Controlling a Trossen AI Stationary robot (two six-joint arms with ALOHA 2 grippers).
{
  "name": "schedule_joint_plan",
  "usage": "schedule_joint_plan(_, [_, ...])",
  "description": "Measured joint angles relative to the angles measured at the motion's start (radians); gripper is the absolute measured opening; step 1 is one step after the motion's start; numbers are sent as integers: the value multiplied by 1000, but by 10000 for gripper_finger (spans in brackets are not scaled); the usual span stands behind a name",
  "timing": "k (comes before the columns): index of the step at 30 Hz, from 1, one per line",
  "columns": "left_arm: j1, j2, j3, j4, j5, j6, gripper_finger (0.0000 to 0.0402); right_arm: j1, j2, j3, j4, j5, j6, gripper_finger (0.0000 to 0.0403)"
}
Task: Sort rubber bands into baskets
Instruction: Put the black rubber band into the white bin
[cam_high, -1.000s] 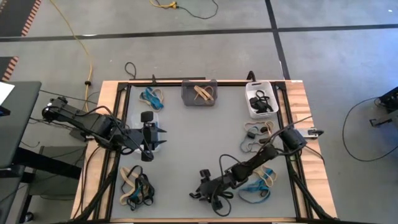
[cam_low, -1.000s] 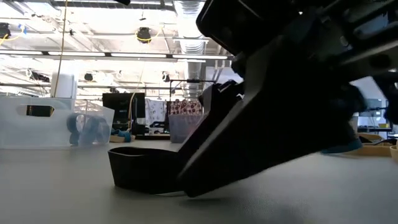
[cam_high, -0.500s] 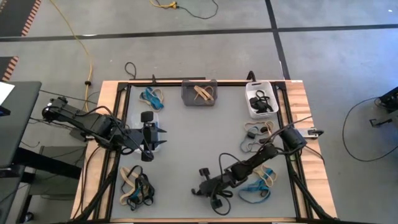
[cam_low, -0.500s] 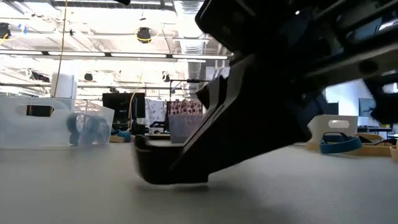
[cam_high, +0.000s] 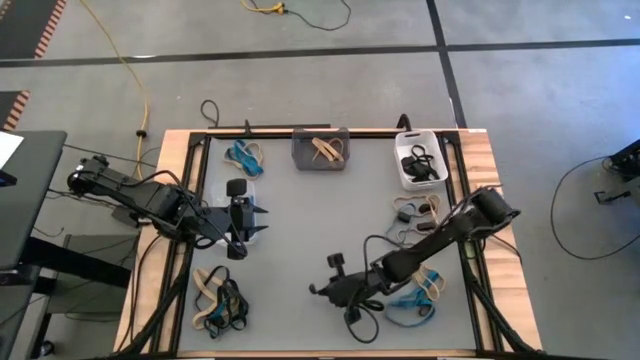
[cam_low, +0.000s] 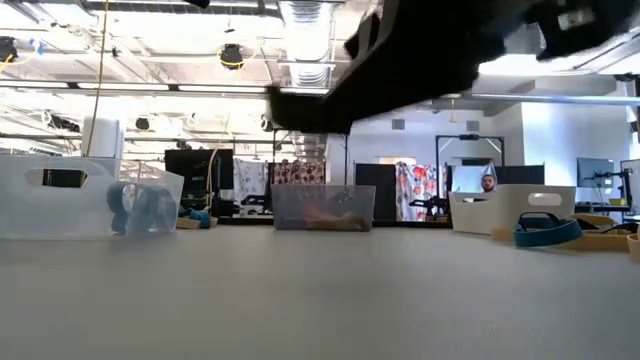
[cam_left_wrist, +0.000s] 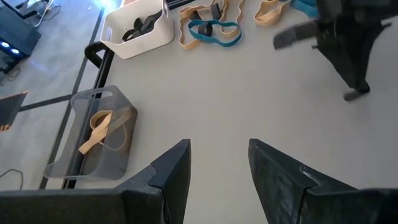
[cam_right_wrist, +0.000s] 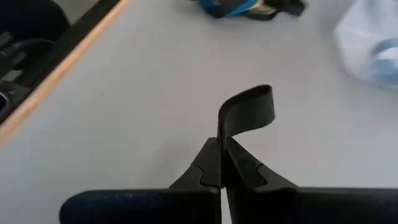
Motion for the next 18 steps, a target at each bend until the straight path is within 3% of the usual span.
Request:
schedule_joint_plan(10, [0, 0, 0, 0, 0, 0, 153, -68, -197, 0, -211, 120, -71, 27])
schedule_joint_plan(18, [0, 0, 0, 0, 0, 0, 153, -218, -350, 0, -426, 144, -84, 27])
